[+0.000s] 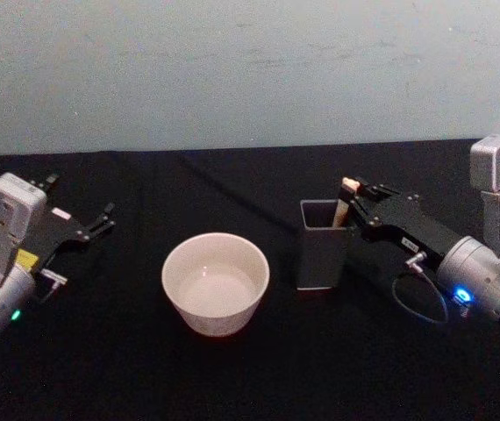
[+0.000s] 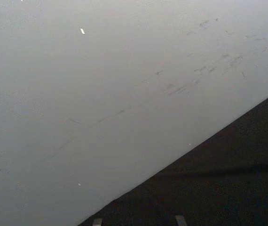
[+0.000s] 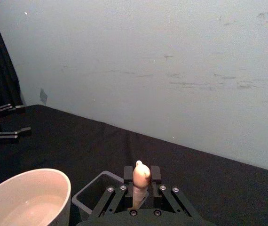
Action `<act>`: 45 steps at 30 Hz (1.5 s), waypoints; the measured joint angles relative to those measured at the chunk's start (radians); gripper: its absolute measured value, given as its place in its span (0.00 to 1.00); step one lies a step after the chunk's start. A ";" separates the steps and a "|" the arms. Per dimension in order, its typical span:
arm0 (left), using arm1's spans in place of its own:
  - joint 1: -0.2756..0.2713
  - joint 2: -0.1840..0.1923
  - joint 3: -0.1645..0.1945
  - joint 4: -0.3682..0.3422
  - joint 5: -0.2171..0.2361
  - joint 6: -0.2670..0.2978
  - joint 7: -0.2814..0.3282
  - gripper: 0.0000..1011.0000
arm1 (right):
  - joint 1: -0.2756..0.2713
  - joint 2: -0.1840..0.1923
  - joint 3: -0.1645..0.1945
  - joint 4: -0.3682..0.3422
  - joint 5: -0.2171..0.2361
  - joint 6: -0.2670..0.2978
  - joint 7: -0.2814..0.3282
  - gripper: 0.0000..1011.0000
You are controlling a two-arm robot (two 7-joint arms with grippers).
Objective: Pick up the stirring spoon with one hand, stir inside the cup, then place it back in its original position.
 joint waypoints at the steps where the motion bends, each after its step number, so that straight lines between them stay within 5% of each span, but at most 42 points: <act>1: 0.000 0.000 0.000 0.000 0.000 0.000 0.000 0.99 | 0.000 0.000 0.000 0.000 0.000 0.000 0.000 0.21; 29: 0.000 0.000 0.000 0.000 0.000 0.000 0.000 0.99 | -0.014 -0.008 0.025 -0.021 -0.008 -0.009 0.007 0.21; 45: 0.000 0.000 0.000 0.000 0.000 0.000 0.000 0.99 | -0.035 0.004 0.078 -0.123 0.060 -0.002 0.028 0.21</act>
